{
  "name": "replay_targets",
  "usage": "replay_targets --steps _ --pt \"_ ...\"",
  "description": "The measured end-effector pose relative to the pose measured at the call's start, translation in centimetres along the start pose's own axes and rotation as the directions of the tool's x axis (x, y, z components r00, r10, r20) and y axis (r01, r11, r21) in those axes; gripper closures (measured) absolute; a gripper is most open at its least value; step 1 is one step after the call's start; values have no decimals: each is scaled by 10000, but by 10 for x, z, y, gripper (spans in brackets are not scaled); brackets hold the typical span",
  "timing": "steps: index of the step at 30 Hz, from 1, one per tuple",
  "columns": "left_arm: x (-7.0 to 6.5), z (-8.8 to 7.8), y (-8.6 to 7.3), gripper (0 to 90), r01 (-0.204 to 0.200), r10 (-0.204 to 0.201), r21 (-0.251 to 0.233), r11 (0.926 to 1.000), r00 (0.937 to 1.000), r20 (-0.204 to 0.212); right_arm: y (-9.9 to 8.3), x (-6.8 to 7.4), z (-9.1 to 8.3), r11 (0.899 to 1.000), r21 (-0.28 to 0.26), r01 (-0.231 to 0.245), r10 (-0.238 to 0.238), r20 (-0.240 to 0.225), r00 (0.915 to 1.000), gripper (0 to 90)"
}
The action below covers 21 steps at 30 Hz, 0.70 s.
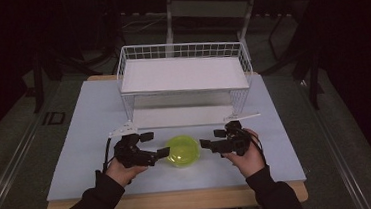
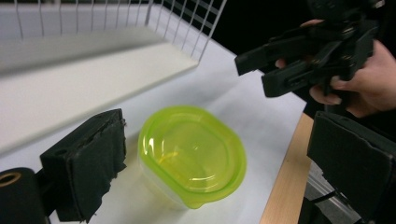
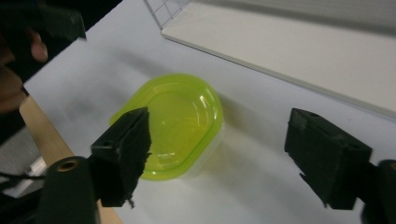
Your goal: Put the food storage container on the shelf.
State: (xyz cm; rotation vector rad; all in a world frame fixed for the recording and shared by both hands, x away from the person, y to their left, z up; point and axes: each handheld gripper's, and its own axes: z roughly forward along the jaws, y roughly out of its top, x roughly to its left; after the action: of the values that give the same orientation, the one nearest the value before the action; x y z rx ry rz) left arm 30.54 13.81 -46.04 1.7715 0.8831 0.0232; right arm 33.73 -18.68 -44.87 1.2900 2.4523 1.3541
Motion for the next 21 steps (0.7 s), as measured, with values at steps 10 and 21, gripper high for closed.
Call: replay_targets --steps 10,21 --pt "17 15 -11 234 1599 -1572 720 9845 9867 -418 -6 0 20 9917 761 -1038 1057 -224 9941 426" --pt "26 27 -22 384 2502 -2440 1229 9604 9677 -639 -14 -1 35 9806 1363 -1405 1424 -42 9898 542"
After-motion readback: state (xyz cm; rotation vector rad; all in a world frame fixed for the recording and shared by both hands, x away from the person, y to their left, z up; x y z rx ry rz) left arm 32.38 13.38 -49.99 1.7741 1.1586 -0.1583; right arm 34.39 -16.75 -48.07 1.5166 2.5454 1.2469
